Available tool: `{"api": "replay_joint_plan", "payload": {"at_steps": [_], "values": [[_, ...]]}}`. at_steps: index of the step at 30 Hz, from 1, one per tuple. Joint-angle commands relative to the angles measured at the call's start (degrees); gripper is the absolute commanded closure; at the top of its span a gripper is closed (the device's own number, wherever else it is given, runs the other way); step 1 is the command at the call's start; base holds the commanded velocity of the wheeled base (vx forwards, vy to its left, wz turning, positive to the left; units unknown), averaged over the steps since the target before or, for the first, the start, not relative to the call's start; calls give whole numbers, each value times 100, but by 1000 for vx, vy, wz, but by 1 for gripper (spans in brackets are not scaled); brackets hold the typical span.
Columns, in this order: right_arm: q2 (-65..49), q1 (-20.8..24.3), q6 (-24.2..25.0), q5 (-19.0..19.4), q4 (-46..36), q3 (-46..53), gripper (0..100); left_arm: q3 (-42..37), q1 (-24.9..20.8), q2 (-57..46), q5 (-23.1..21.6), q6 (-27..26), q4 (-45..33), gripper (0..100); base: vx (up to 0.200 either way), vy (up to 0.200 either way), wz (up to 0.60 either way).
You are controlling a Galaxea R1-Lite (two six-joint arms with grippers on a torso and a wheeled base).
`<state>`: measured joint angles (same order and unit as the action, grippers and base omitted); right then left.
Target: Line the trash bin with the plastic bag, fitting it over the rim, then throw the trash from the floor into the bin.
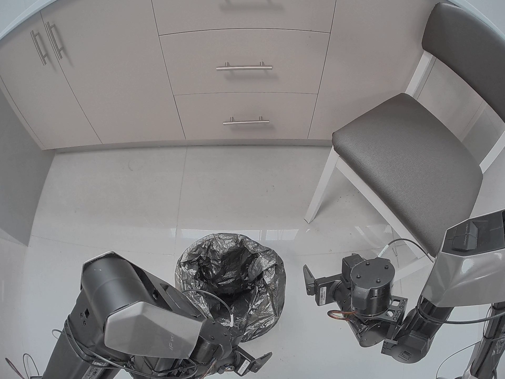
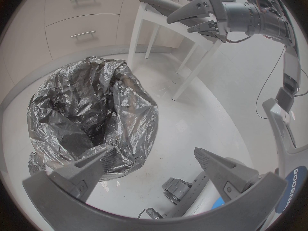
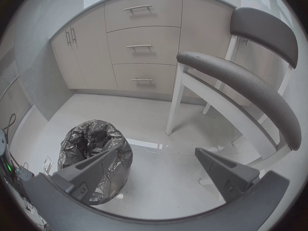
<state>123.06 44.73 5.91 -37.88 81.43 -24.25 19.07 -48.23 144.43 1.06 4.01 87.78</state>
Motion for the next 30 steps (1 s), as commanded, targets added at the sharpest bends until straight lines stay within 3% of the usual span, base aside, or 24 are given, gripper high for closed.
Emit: {"api": "replay_joint_plan", "payload": {"at_steps": [1, 25, 30], "values": [[25, 1, 6, 0, 4, -1, 0, -8, -64, 15, 8, 3, 2, 0, 0, 0, 0], [33, 1, 6, 0, 4, 8, 0, -35, -82, -82, 202, 355, 2, 0, 0, 0, 0], [51, 1, 6, 0, 4, 8, 0, -456, 226, -1198, 263, 399, -7, 0, 0, 0, 0]]}}
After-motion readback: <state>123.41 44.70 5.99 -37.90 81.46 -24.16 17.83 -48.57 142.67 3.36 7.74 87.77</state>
